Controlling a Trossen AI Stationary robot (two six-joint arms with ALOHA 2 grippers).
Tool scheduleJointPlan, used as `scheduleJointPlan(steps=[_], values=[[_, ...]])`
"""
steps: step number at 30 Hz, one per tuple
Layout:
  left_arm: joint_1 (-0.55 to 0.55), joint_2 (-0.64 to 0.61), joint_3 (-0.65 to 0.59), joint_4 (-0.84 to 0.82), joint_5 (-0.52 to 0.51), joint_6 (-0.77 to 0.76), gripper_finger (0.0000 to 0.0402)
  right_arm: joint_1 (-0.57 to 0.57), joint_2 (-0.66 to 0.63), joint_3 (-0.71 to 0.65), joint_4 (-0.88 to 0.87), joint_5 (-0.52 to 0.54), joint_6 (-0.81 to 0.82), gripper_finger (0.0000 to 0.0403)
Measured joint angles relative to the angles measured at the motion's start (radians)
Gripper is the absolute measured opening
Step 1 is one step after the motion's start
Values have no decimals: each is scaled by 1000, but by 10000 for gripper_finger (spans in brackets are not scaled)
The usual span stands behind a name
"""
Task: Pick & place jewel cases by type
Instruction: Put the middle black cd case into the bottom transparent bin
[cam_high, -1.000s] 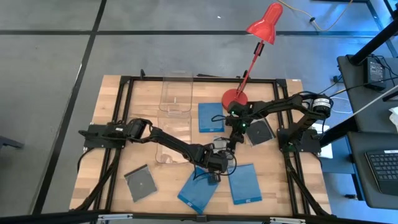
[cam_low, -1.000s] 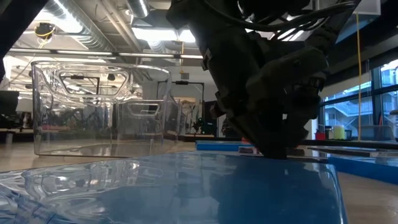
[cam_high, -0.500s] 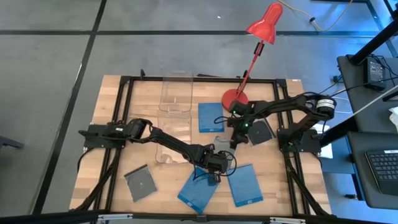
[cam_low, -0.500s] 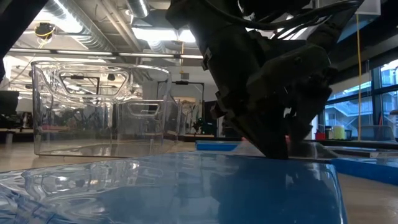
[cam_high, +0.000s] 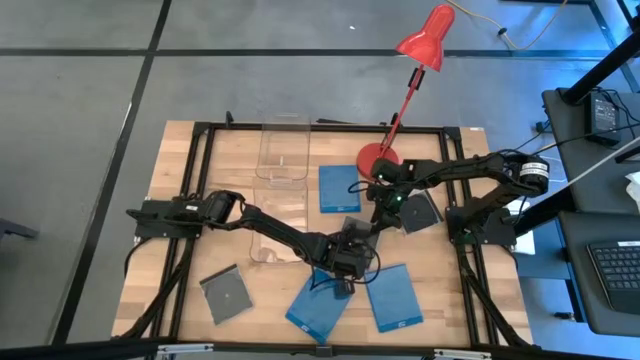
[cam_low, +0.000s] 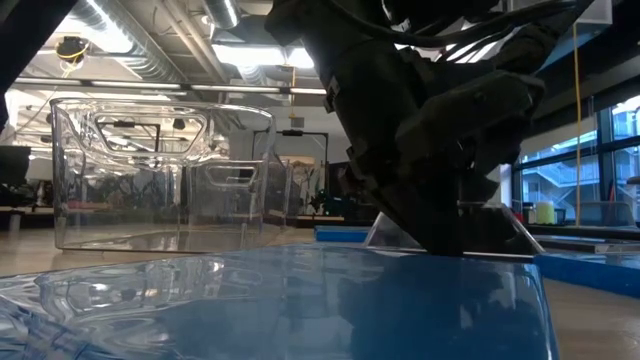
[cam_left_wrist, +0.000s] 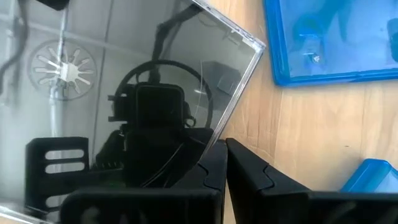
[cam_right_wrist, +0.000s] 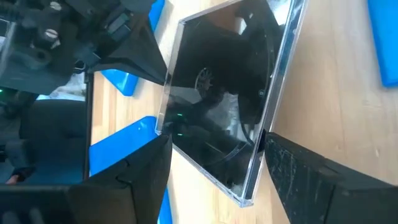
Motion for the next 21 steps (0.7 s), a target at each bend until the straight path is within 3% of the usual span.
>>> scheduleJointPlan(steps=[12,21], values=[[0,0,-1,1,33,33,6,3,-2,0,0,-43,-148,255],[-7,0,0,-29,78,138,7,65,-2,0,-35,-82,-151,255]])
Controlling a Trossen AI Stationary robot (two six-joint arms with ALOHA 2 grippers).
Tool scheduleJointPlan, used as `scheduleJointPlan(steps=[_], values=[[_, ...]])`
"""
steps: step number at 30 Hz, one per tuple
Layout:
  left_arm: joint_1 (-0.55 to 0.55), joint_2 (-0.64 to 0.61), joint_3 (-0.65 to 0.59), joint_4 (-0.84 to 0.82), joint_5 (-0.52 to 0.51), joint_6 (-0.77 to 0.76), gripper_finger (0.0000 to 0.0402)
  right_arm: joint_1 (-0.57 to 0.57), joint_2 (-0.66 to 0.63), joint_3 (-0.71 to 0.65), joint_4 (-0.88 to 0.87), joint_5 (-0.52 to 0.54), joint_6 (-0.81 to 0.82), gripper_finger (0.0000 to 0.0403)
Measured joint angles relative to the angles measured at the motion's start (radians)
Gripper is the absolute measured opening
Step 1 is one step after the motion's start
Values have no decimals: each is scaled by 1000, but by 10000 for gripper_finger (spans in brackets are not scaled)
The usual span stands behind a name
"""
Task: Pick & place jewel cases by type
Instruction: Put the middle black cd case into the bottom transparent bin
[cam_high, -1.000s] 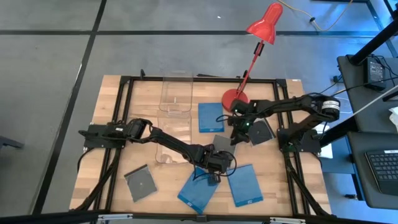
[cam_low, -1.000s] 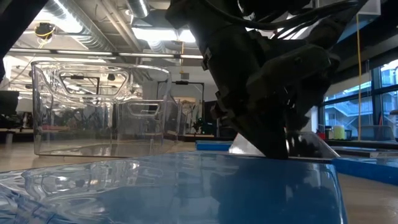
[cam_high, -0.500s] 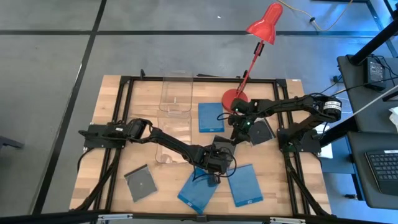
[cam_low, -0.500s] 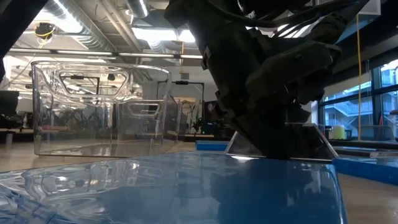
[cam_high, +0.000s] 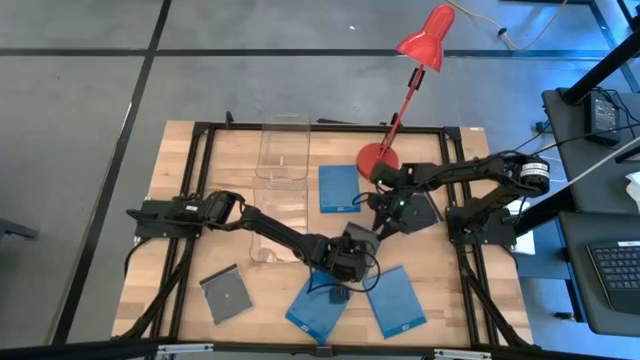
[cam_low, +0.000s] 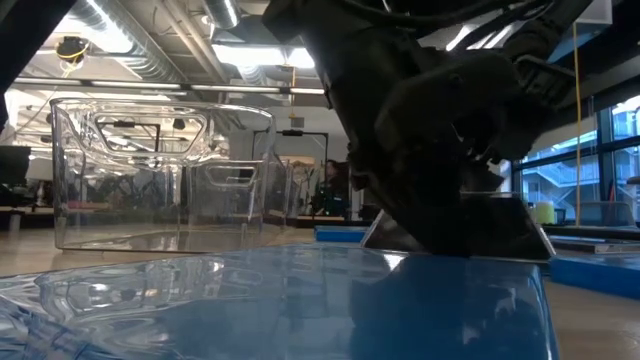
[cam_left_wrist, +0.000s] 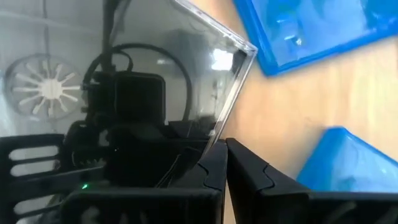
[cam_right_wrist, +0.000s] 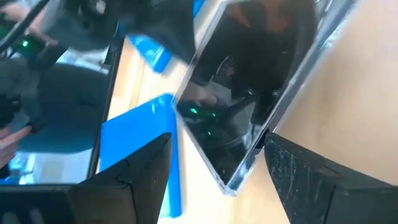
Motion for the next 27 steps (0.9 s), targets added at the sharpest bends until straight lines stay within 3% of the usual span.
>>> scheduleJointPlan(steps=[16,27], values=[[-1,-1,-1,-23,47,37,4,116,-54,-2,-52,-72,-3,255],[-1,-1,-1,-22,61,43,6,192,-151,2,105,-53,54,254]])
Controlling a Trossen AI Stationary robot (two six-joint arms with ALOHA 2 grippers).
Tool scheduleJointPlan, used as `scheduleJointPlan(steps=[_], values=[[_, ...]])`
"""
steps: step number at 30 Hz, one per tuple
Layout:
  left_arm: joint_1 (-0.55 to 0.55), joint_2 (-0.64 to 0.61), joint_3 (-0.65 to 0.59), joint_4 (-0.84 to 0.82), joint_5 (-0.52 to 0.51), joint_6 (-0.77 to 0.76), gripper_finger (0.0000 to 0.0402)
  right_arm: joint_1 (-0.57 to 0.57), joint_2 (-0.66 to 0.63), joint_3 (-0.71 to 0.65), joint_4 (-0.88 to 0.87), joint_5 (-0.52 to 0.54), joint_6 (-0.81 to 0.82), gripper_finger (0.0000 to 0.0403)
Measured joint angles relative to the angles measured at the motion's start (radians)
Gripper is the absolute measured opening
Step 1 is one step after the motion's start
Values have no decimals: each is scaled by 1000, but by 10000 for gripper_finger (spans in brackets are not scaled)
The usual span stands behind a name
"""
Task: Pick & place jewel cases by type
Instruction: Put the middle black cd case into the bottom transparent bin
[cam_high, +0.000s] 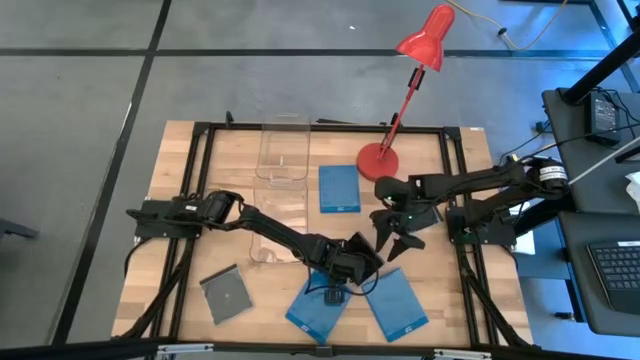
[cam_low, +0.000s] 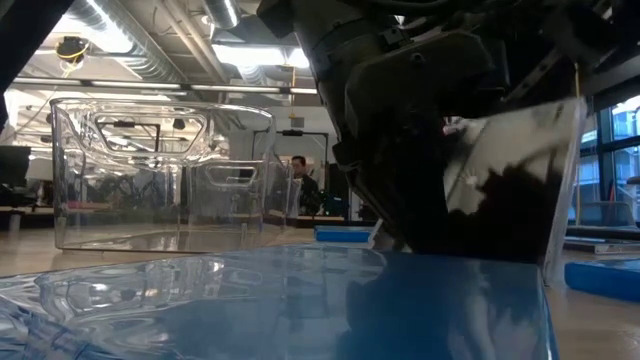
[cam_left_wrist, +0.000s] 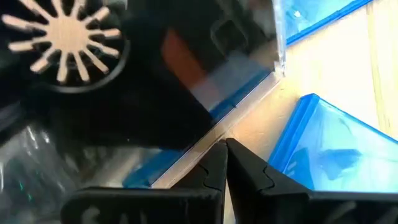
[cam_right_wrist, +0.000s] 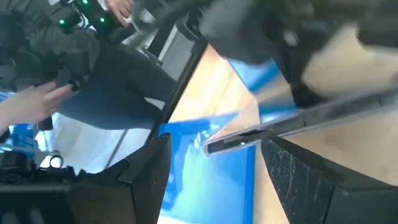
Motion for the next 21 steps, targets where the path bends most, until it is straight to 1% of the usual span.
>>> scheduleJointPlan(steps=[4,11,16,21], values=[[-4,0,0,0,-2,-1,3,40,3,0,69,11,26,254],[-15,0,0,1,-12,-1,9,94,3,2,158,89,11,254],[-17,0,0,2,-14,9,4,128,4,-1,223,128,-10,254],[-19,0,-1,2,-18,10,6,146,3,-2,222,165,-119,254]])
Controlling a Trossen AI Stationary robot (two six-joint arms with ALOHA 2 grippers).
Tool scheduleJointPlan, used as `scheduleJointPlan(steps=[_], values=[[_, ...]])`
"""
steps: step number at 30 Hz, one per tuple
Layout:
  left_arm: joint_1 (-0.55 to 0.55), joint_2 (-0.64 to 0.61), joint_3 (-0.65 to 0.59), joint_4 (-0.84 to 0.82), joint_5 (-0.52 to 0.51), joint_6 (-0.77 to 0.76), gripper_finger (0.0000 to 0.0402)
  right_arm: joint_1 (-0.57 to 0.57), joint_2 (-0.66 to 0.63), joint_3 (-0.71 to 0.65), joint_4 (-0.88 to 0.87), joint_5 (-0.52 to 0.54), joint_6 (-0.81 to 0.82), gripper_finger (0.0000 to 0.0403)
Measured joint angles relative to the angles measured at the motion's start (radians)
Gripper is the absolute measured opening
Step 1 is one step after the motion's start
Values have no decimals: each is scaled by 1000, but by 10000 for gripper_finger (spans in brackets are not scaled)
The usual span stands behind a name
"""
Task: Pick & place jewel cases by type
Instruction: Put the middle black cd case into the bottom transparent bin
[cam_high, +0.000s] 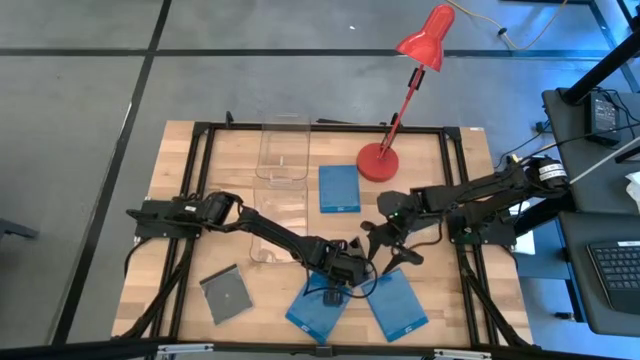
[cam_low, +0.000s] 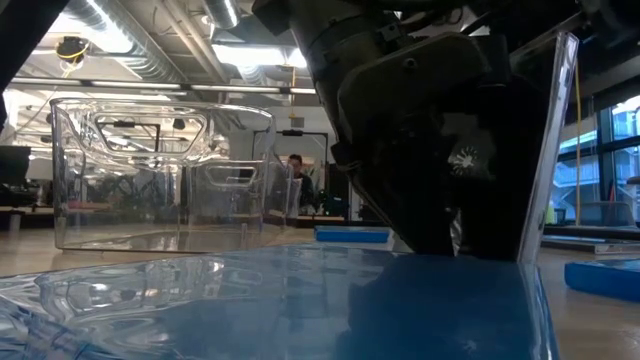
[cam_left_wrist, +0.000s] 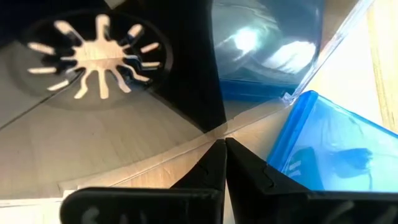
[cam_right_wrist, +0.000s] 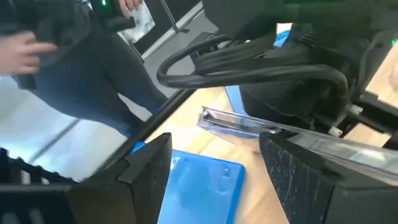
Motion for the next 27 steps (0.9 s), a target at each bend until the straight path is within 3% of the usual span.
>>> scheduleJointPlan(steps=[13,18,27], values=[[-19,0,1,0,-29,16,5,10,2,-1,31,15,-205,255],[-19,0,1,-3,-19,91,8,31,3,0,32,35,-278,255],[-18,0,1,-4,-19,122,7,46,1,0,29,78,-284,255]])
